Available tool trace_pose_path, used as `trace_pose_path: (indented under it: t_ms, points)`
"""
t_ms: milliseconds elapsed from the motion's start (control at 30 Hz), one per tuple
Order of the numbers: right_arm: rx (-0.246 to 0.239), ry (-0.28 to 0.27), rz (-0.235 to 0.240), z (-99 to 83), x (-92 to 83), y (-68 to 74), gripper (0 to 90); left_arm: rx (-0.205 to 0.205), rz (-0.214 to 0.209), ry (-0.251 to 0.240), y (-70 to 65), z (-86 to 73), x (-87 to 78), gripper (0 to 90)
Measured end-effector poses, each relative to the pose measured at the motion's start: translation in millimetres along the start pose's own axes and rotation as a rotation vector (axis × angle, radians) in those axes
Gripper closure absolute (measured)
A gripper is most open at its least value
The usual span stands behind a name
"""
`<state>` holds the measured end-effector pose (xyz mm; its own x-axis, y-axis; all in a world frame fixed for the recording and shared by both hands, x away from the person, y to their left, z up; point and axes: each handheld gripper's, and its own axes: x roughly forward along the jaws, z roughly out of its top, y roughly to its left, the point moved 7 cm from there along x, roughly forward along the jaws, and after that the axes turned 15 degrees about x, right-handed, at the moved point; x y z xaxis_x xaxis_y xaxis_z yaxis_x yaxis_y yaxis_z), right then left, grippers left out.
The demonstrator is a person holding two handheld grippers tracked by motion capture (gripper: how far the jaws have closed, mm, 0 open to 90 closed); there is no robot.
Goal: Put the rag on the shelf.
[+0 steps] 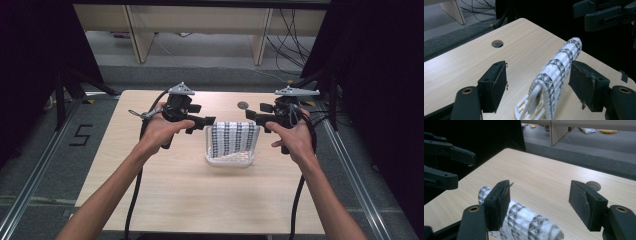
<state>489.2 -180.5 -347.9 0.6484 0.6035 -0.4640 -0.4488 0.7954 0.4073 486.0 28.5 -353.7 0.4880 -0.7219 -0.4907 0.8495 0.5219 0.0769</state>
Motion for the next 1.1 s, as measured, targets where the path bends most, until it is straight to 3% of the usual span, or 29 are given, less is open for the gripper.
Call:
trace_pose_path:
  t_ms: [367, 733, 767, 867, 900, 933, 967, 1033, 1100]
  points:
    - [-0.008, 0.01, 0.008, -8.7, -6.6, 1.6, 30.5, -0.008, -0.015, -0.013, -9.8, -9.6, -8.1, 26.1]
    - [0.022, 0.014, 0.005, -17.2, -11.8, 0.8, 25.7, -0.002, -0.033, -0.021, -22.8, -19.4, -15.5, 25.9]
    - [0.003, 0.007, 0.005, -16.8, -11.9, -0.2, 25.7, -0.002, -0.033, -0.021, -22.8, -19.4, -15.5, 25.9]
    - [0.007, 0.012, 0.009, -18.8, -13.3, 0.9, 25.7, 0.003, -0.03, -0.022, -26.4, -21.5, -17.4, 25.9]
    - [-0.017, 0.001, -0.008, -18.0, -14.6, -1.1, 25.7, 0.006, -0.029, -0.024, -27.0, -22.3, -17.8, 25.9]
    - [0.02, 0.015, 0.007, -20.3, -15.2, 1.9, 25.6, 0.007, -0.032, -0.027, -27.7, -22.9, -18.2, 25.9]
    - [-0.008, 0.002, -0.005, -20.6, -16.3, 0.9, 25.5, 0.008, -0.032, -0.029, -29.0, -24.4, -18.5, 25.9]
    - [0.014, 0.016, -0.001, -22.7, -17.0, 2.7, 25.4, 0.002, -0.043, -0.031, -30.5, -25.6, -18.5, 25.9]
    - [0.004, 0.012, 0.002, -24.5, -17.3, 2.4, 25.2, 0.003, -0.045, -0.03, -32.3, -27.6, -18.8, 25.9]
